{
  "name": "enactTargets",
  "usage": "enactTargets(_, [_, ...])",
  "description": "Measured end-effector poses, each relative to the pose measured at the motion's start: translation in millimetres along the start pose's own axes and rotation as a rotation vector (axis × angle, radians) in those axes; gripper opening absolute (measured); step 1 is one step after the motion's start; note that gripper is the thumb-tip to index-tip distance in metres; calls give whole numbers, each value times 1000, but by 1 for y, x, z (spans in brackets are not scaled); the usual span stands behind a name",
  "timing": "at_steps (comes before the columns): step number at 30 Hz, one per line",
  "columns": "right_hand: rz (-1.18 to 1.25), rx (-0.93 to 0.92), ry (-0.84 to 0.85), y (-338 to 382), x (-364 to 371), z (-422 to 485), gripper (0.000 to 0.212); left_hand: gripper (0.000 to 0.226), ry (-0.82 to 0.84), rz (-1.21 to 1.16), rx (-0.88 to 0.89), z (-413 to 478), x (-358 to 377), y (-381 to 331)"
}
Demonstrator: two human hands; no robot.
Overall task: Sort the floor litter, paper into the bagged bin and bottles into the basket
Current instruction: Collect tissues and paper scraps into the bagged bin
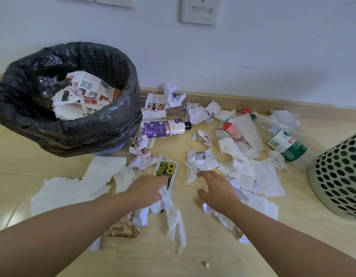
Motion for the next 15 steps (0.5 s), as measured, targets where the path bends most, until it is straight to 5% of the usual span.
enactTargets(3, [200, 11, -4, 7, -2, 2, 46, 17, -98, -314, -111, 4, -16, 1])
enactTargets(7, [551, -15, 190, 25, 0, -1, 52, 19, -95, -648, -139, 7, -21, -9])
enactTargets(9, [558, -11, 229, 30, 1, -1, 45, 12, -70, -701, -112, 5, -20, -16])
enactTargets(12, [481, 12, 164, 32, -1, 4, 2, 21, -70, -694, -72, 0, -21, -23])
enactTargets(15, [416, -13, 162, 33, -1, 6, 26, 25, -57, -690, -77, -4, -24, -20])
Point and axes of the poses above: each hand's wrist, its own z-axis towards the middle knuckle, its own x-axis out of the palm, y = z × x, the point moved 2 cm from there along z, towards the middle knuckle
